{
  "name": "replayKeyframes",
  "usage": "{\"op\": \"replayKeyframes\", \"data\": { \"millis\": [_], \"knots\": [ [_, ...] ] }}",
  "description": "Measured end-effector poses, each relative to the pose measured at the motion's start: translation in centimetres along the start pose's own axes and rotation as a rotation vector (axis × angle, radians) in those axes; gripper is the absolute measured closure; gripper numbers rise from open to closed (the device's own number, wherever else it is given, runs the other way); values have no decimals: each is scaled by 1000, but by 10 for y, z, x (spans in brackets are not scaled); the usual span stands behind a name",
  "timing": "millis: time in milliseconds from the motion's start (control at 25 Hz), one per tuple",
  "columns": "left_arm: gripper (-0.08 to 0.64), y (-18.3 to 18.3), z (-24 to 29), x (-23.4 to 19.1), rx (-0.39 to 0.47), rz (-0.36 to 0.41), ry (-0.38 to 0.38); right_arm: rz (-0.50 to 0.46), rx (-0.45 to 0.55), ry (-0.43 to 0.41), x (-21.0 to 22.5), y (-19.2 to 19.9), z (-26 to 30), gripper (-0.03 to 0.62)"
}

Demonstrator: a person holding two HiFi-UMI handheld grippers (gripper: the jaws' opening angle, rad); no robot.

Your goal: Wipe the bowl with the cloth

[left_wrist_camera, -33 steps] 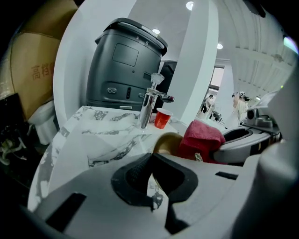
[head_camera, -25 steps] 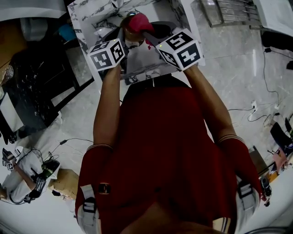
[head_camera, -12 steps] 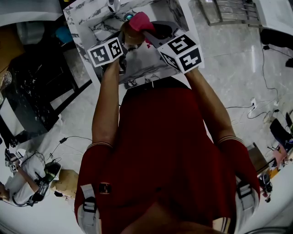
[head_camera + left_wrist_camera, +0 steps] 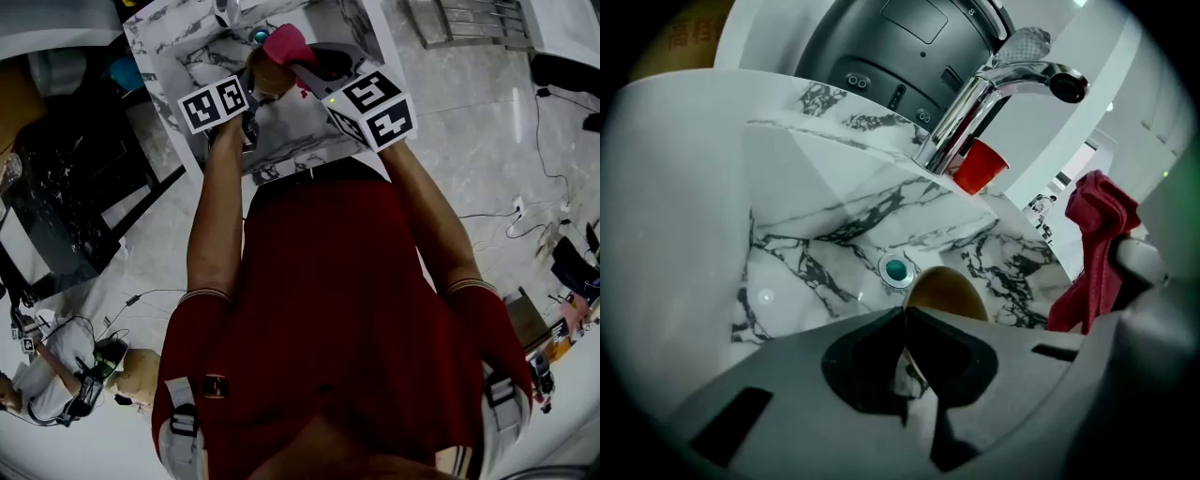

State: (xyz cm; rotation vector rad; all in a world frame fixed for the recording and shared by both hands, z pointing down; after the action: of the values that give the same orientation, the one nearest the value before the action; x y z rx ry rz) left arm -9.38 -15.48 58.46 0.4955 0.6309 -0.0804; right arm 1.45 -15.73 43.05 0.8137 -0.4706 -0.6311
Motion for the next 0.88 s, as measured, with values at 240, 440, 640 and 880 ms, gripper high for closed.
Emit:
{"op": "replayKeyframes", "data": {
  "millis": [240,440,640,880],
  "knots": [
    [545,6,6,-3,-28,-6,3,3,0,3,0,1,0,509],
    [545,10,9,-4,-42,-8,-3,3,1,7,0,1,-2,509],
    [545,12,9,-4,-39,-9,-2,3,4,10,0,0,-3,510],
    [543,14,8,-5,-42,-6,-4,1,6,12,-2,-1,-4,510]
  ]
}}
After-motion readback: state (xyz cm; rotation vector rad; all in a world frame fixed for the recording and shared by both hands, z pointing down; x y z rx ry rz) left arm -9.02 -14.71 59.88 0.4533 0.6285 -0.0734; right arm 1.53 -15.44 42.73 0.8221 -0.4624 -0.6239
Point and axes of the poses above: the fingertips, and each gripper's own axes: z forward along the fingers, x to its right, y out of its underside, the point moved 1 cm from there along -z, backward along the fingers, and after that the axes turned 8 degrees about y, right-handed, at the moved point
